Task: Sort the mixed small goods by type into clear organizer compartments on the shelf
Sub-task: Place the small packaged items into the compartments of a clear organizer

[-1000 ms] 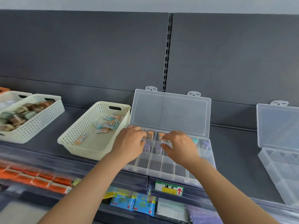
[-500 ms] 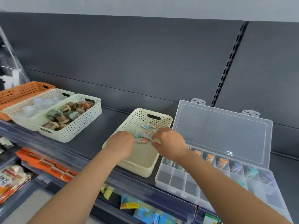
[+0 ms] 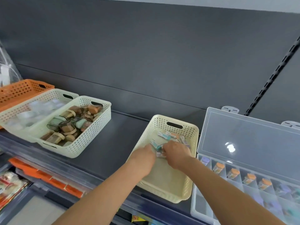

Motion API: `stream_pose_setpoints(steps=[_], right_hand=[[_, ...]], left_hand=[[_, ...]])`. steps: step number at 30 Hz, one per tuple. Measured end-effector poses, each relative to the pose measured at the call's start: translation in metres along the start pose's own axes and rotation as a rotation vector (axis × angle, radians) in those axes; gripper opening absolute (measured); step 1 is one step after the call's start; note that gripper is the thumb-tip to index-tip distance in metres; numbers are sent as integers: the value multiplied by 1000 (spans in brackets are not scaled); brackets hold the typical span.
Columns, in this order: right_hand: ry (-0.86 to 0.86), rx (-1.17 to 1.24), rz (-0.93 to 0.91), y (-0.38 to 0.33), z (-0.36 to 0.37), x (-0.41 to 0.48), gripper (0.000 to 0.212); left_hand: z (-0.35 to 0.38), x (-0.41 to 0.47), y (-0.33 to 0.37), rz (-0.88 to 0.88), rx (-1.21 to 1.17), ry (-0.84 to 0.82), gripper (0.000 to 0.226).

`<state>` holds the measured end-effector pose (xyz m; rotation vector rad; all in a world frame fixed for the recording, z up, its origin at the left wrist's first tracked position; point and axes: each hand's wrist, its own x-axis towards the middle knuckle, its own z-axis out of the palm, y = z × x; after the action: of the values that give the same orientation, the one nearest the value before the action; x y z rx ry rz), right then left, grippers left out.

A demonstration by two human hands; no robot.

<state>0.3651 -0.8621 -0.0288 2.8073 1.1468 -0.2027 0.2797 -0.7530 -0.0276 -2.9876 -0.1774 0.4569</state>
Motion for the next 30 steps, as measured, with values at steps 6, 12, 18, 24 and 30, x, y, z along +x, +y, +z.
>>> stream_pose_setpoints(steps=[6, 12, 18, 24, 30], right_hand=[[47, 74, 37, 6, -3, -4, 23], [261, 398, 51, 29, -20, -36, 21], [550, 613, 75, 73, -33, -91, 18], [688, 650, 126, 119, -25, -158, 18], [730, 695, 218, 173, -5, -219, 9]], left_hand=[[-17, -2, -3, 18, -77, -44, 31], [-22, -6, -6, -35, -737, 181, 31], [-44, -13, 38, 29, -966, 364, 29], [-62, -23, 113, 120, -818, 444, 40], [-73, -33, 193, 263, -799, 580, 13]])
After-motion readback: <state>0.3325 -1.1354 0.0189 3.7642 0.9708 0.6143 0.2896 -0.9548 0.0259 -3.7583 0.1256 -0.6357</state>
